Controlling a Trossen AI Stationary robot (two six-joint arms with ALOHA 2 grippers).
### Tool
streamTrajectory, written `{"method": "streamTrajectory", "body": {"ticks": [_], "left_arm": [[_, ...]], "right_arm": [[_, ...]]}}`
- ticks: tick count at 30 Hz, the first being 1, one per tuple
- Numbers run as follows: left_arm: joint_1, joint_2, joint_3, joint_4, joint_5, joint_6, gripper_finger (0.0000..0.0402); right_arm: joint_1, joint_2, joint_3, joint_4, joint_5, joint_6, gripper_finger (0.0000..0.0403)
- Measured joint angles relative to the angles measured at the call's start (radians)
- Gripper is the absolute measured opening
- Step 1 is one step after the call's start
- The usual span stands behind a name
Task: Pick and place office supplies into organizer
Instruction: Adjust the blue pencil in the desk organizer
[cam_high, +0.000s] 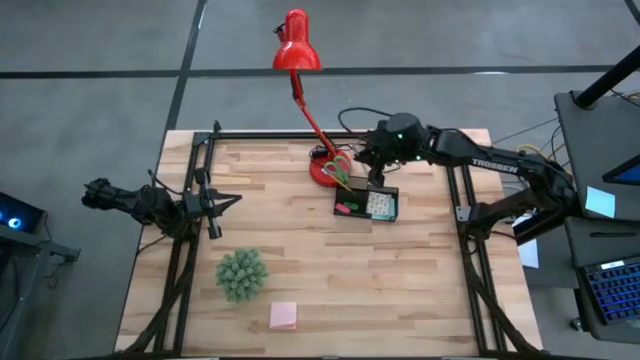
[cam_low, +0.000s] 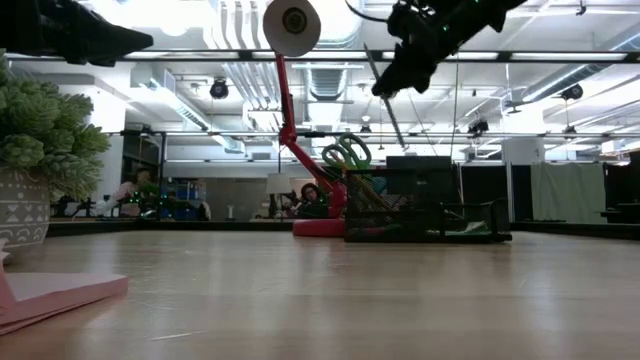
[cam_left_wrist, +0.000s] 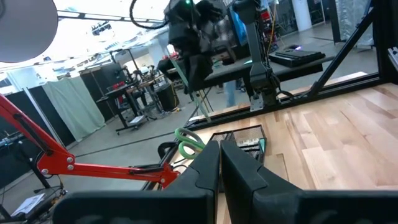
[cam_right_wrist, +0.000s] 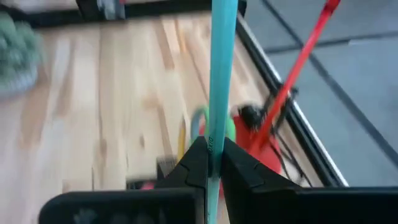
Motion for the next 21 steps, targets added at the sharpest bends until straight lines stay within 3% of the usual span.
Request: {"method": "streamTrajectory", "body": {"ticks": [12,21], "left_arm": [[0.000,0.000,0.000,-0.003,0.000,0.000,0.0000],[0.000,0.000,0.000,-0.004,0.000,0.000,0.0000]], "right_arm": [[0.009,-0.035,-0.344,0.487,-0.027,0.065,0.0013],[0.008,-0.035,-0.484,0.671,-0.025,0.022,0.0015]]}}
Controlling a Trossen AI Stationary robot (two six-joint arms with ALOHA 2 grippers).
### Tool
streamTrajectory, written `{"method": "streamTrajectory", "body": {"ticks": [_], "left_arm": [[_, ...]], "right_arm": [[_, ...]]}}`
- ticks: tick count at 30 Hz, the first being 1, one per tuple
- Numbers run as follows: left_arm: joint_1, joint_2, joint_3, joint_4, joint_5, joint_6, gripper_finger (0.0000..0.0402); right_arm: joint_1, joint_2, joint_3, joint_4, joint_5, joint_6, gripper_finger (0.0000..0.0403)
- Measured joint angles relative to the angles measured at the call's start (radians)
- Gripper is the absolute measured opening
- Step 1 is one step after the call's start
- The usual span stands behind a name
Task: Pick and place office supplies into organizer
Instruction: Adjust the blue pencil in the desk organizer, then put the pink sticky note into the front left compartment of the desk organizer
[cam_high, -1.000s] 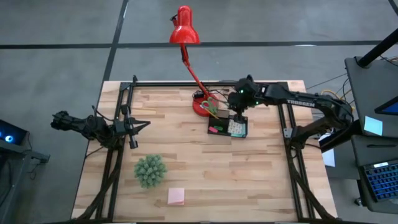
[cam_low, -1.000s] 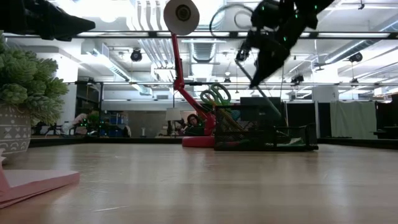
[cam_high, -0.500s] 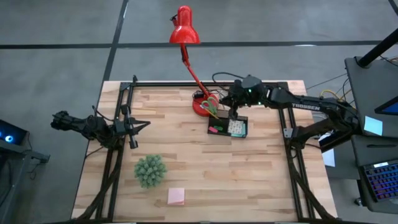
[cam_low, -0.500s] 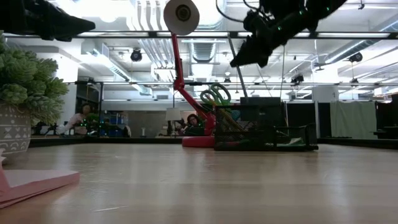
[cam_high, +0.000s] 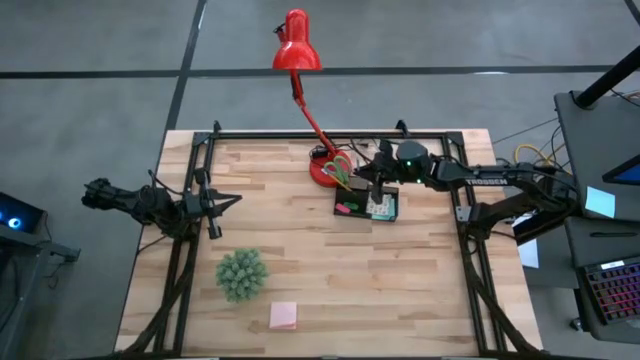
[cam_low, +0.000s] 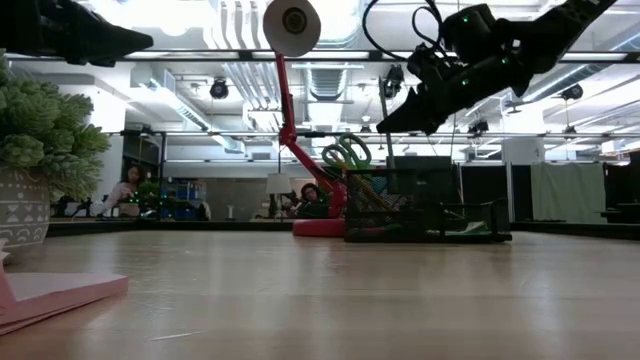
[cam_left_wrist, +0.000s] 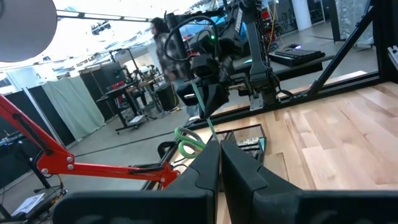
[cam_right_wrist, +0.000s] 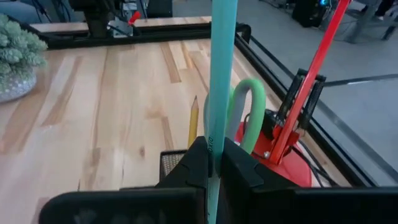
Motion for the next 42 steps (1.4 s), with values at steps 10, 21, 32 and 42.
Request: {"method": "streamTrajectory", "body": {"ticks": [10,21,32,42], "left_arm": [[0.000,0.000,0.000,0.000,0.000,0.000,0.0000],[0.000,0.000,0.000,0.000,0.000,0.000,0.0000],[0.000,0.000,0.000,0.000,0.000,0.000,0.0000],[0.000,0.000,0.000,0.001,0.001,-0.027,0.0000]], "right_arm": [[0.000,0.000,-0.003,0.000,0.001,0.004,0.0101],[0.024,0.000,0.038,-0.041,-0.017,0.093,0.0145],[0.342,-0.001,0.183,-0.183,0.103,0.111,0.0143],[0.642,-0.002,0.295,-0.304,0.427,0.134,0.0145]]}}
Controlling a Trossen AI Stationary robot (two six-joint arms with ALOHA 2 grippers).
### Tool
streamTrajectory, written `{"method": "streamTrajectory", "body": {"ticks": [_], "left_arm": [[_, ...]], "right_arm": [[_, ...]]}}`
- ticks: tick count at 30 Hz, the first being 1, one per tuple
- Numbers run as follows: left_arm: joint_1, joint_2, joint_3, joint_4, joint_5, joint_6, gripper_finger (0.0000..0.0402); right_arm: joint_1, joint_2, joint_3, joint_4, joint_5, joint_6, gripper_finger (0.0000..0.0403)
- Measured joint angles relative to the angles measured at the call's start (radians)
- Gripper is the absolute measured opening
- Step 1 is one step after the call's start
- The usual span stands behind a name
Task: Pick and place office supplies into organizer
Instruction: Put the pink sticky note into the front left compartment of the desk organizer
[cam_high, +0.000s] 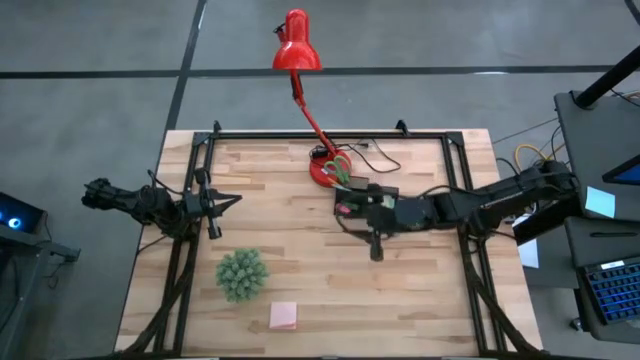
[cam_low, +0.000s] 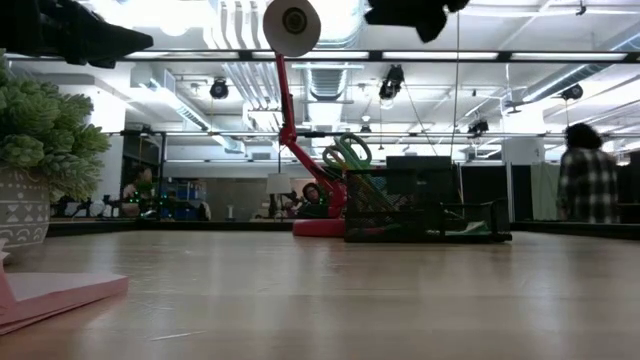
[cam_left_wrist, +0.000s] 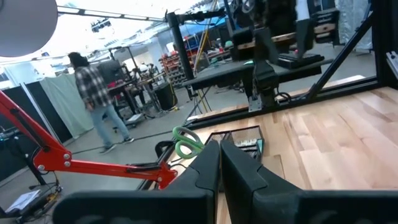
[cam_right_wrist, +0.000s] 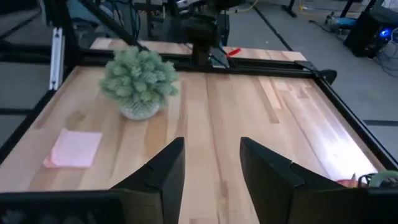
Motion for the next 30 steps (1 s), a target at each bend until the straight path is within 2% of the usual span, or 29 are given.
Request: {"method": "streamTrajectory", "body": {"ticks": [4,8,12,16,21,25,30], "left_arm": [[0.000,0.000,0.000,0.004,0.000,0.000,0.0000],[0.000,0.000,0.000,0.005,0.007,-0.001,0.0000],[0.000,0.012,-0.001,0.016,0.078,-0.001,0.0000],[0.000,0.073,-0.002,0.136,0.173,0.025,0.0017],[-0.001,0.217,0.014,0.259,0.214,0.052,0.0091],[-0.011,0.389,0.098,0.274,0.214,-0.031,0.0155],[-0.044,0.654,0.255,0.272,0.214,-0.119,0.0183]], "right_arm": [[0.060,-0.007,-0.001,-0.050,0.132,-0.020,0.0139],[0.078,-0.065,-0.087,-0.040,0.271,-0.015,0.0111],[0.078,-0.163,-0.255,0.091,0.293,-0.021,0.0080],[0.076,-0.263,-0.428,0.301,0.295,-0.087,0.0059],[0.055,-0.358,-0.581,0.531,0.314,-0.162,0.0050],[0.037,-0.416,-0.650,0.630,0.315,-0.201,0.0050],[0.032,-0.468,-0.685,0.639,0.314,-0.212,0.0049]]}}
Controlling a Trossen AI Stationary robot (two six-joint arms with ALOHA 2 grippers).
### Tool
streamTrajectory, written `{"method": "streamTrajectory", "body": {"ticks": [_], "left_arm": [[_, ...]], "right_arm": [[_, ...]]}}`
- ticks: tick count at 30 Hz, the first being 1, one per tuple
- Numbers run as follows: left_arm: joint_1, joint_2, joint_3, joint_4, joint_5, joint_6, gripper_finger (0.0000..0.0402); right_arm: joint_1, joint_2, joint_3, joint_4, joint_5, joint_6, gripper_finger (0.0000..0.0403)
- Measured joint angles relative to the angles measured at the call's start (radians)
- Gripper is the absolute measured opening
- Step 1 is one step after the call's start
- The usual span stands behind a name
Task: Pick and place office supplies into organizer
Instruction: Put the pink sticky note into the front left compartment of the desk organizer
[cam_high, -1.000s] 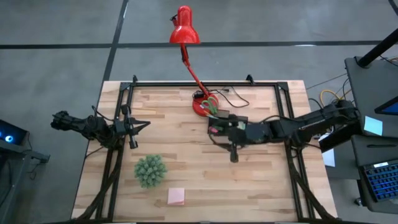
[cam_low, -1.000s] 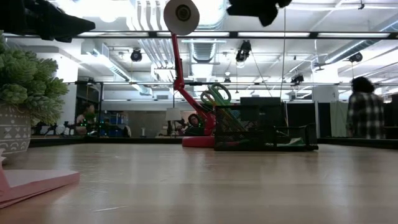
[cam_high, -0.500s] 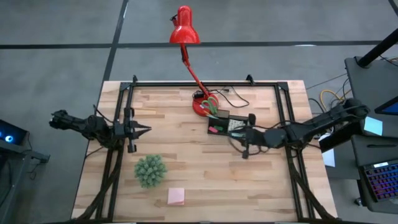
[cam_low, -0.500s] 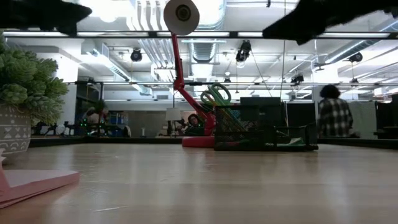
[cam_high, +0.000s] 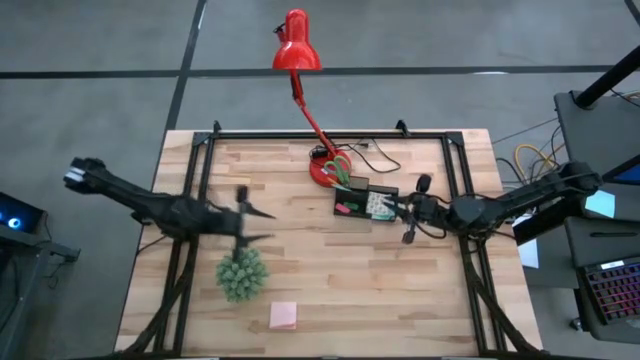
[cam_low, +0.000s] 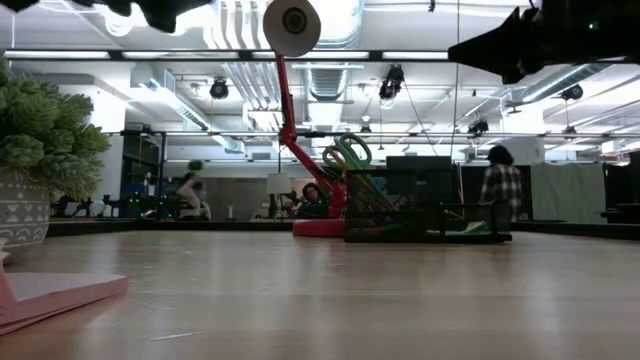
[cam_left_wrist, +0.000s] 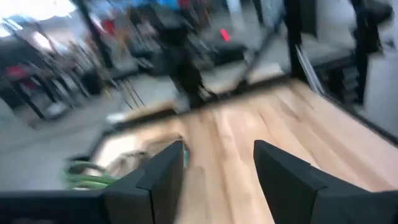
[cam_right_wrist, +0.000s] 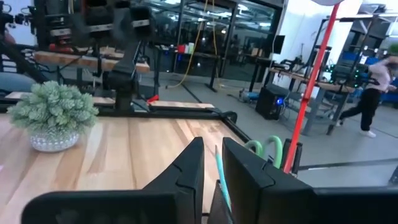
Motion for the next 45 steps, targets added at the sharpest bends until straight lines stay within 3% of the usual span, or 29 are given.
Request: {"method": "streamTrajectory", "body": {"ticks": [10,24,32,45], "left_arm": [[-0.102,0.443,0.451,-0.456,-0.107,-0.176,0.0184],[-0.254,0.788,0.869,-0.877,-0.070,-0.501,0.0184],[-0.344,0.952,0.995,-0.935,0.024,-0.646,0.0184],[-0.432,1.188,1.051,-0.952,0.117,-0.851,0.0184]], "right_arm": [[0.000,-0.021,-0.003,-0.009,0.018,-0.012,0.0048],[0.000,-0.020,0.017,-0.020,0.020,-0.011,0.0048],[0.000,-0.020,0.017,-0.020,0.020,-0.020,0.0047],[0.000,-0.019,0.016,-0.021,0.020,0.020,0.0047]]}}
